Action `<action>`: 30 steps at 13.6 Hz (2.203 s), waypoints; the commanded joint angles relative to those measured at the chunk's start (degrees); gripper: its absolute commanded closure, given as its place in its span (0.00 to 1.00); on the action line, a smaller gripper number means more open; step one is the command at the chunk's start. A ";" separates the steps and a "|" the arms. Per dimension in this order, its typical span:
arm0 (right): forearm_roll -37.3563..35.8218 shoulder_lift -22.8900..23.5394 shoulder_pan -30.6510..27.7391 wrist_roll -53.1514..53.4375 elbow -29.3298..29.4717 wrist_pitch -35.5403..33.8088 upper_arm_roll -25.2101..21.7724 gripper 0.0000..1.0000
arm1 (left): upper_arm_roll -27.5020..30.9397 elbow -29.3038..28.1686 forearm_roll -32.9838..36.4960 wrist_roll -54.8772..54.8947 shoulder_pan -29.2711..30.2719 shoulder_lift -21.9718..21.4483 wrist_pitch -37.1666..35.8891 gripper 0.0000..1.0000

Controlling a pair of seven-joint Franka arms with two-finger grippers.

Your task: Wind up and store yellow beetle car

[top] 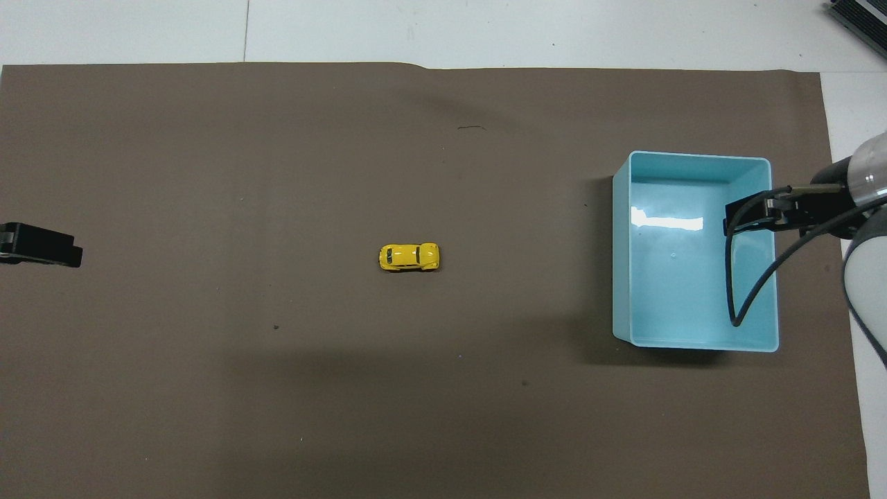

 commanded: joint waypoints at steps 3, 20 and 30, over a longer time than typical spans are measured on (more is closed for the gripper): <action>1.35 -0.59 -0.78 -0.95 -0.24 0.24 0.23 0.00 | -0.03 -0.56 -0.34 0.61 -0.82 -1.15 -1.08 0.00; 1.35 -0.59 -0.78 -0.95 -0.24 0.24 0.23 0.00 | 0.32 -0.20 -0.25 0.00 -0.47 -1.07 -2.93 0.00; 1.35 -0.59 -0.78 -0.95 -0.24 0.15 0.23 0.00 | -0.04 -1.61 -0.34 -19.32 -0.64 -2.30 -3.46 0.00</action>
